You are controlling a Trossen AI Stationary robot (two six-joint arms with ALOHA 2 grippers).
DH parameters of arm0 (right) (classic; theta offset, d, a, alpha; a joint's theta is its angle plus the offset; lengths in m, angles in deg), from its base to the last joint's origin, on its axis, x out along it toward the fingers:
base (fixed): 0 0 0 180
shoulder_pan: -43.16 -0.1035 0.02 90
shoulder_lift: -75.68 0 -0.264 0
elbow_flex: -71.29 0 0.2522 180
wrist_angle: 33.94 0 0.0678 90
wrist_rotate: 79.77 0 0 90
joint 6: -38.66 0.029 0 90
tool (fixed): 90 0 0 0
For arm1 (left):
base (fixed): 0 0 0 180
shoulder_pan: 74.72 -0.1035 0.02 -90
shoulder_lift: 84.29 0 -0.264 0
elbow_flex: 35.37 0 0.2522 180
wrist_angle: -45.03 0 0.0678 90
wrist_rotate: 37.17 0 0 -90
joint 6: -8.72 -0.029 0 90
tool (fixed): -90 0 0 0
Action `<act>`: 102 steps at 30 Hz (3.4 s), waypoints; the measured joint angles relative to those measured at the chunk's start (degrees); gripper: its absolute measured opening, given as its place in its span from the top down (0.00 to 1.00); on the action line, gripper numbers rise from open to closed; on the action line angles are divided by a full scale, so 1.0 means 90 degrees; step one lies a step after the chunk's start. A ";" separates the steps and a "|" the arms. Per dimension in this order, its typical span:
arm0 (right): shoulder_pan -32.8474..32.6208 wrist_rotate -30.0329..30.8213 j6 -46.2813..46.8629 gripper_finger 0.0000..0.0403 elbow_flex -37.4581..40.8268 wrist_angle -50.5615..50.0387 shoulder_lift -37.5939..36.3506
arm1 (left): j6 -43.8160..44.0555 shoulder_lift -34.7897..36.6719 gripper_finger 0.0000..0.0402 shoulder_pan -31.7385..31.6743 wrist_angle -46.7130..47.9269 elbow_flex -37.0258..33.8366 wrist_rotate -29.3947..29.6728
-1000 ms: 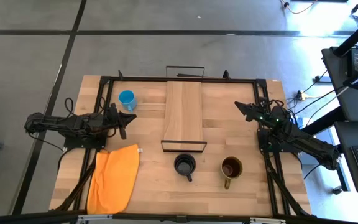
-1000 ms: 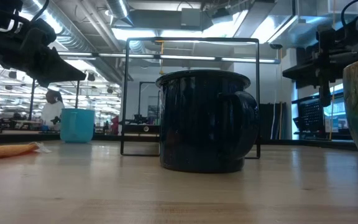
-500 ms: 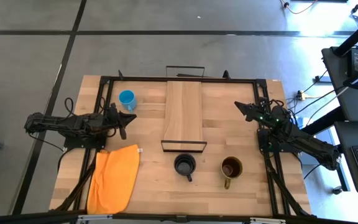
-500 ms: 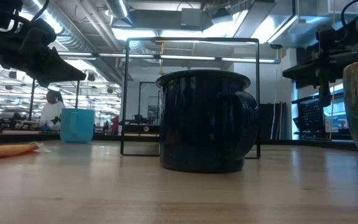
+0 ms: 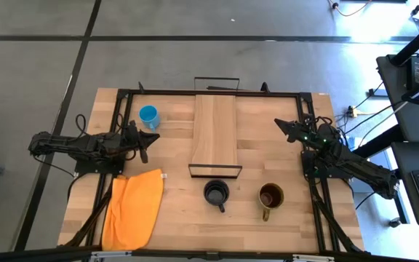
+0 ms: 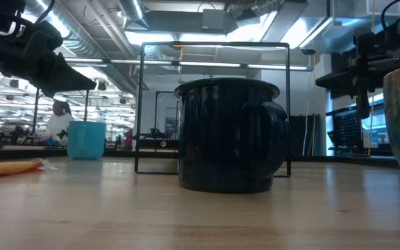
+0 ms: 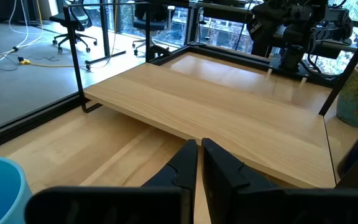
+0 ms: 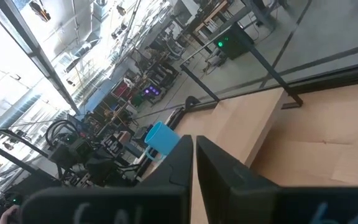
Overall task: Stack small to large cups/mugs on shelf
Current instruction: Put the blue mug on the shelf
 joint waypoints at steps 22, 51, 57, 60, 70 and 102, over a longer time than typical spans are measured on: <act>0.0001 0.0176 -0.0048 0.94 0.0001 0.0058 0.0001 | 0.0000 0.0000 0.96 0.0000 0.0000 0.0000 0.0000; 0.0000 0.0176 -0.0032 0.94 -0.0001 0.0158 0.0002 | 0.3401 0.0006 0.96 -0.0002 -0.2140 -0.0012 0.0094; 0.0000 0.0175 -0.0051 0.94 -0.0001 0.0153 0.0002 | 0.3219 0.0005 0.96 -0.0005 -0.2132 -0.0008 0.0018; -0.0001 0.0176 -0.0053 0.94 0.0001 0.0122 0.0002 | 0.3269 0.0005 0.96 -0.0005 -0.2135 -0.0002 0.0019; -0.0001 0.0175 -0.0066 0.94 -0.0001 0.0117 0.0002 | 0.3228 0.0005 0.96 -0.0005 -0.2132 -0.0002 0.0024; 0.0000 0.0174 -0.0075 0.94 0.0000 0.0114 0.0002 | 0.4513 0.0005 0.96 -0.0007 -0.2321 0.0010 0.0484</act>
